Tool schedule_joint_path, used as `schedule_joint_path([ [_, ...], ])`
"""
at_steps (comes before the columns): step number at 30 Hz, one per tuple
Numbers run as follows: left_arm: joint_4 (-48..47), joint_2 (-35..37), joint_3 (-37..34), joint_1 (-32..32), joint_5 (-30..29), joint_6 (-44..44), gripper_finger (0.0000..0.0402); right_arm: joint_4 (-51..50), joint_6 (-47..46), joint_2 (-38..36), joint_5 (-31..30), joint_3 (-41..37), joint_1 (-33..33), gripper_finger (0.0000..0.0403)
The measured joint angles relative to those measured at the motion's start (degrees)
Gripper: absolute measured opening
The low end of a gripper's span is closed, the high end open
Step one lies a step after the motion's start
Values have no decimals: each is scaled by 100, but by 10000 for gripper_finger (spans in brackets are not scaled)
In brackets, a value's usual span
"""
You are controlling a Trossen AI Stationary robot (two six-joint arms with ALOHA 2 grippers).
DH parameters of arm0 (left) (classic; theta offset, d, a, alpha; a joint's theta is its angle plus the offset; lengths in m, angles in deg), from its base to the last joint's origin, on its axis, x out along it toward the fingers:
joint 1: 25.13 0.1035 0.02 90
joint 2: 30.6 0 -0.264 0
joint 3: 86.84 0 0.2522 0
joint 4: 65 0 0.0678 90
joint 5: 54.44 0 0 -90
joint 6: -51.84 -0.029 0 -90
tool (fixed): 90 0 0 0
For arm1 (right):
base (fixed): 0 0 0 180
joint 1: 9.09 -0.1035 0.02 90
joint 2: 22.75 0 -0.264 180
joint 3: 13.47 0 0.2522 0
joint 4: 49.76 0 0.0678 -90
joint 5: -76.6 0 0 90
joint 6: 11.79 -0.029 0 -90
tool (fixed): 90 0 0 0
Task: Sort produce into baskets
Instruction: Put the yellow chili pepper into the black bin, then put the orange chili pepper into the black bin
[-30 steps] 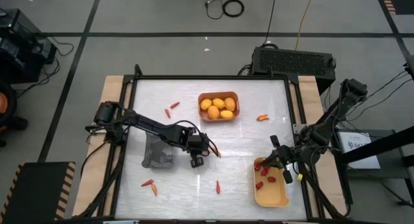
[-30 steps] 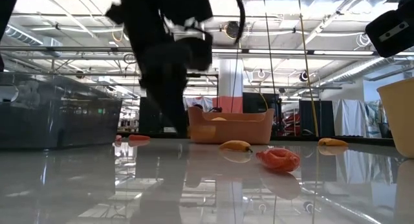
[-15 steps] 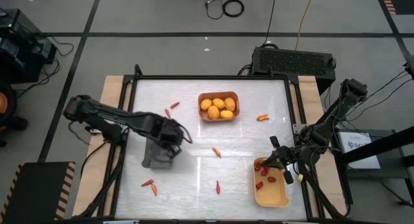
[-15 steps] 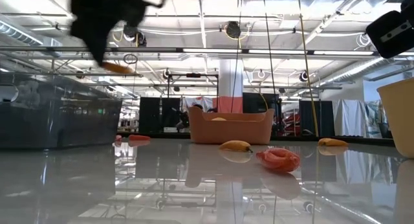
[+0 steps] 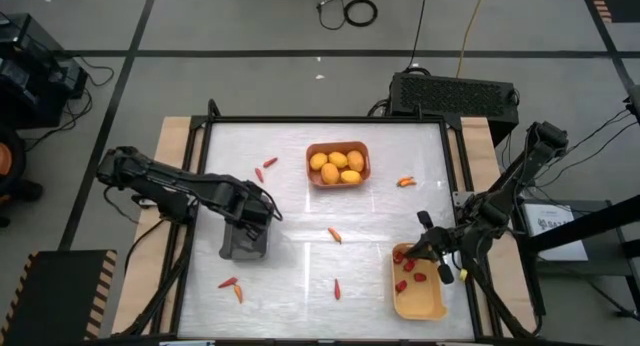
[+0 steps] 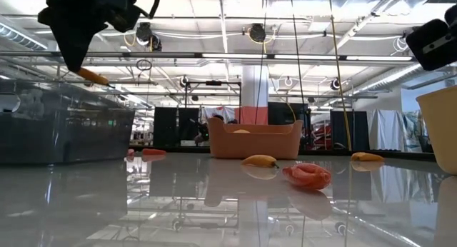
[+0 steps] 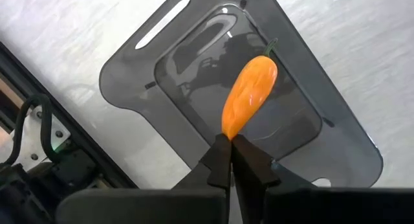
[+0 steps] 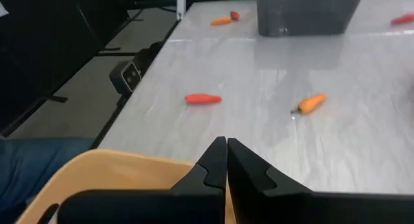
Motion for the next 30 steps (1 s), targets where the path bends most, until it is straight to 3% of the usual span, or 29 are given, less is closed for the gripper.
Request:
schedule_joint_path([
  [5, -1, 0, 0, 0, -4, -30, 37, -164, -121, 0, -3, 0, 0, 4],
  [11, -3, 0, 0, 0, -178, -43, 94, -157, -132, 0, -6, 0, 0, 4],
  [17, 210, 0, 0, 81, -994, 115, 132, -149, -90, 0, -26, 0, 0, 4],
  [20, 418, 0, 0, 426, -1302, 66, 137, -146, -2, 0, -42, 0, 0, 4],
  [30, 1551, -93, -2, 2221, -1008, -1901, 148, -144, 139, 0, -55, 0, 0, 4],
])
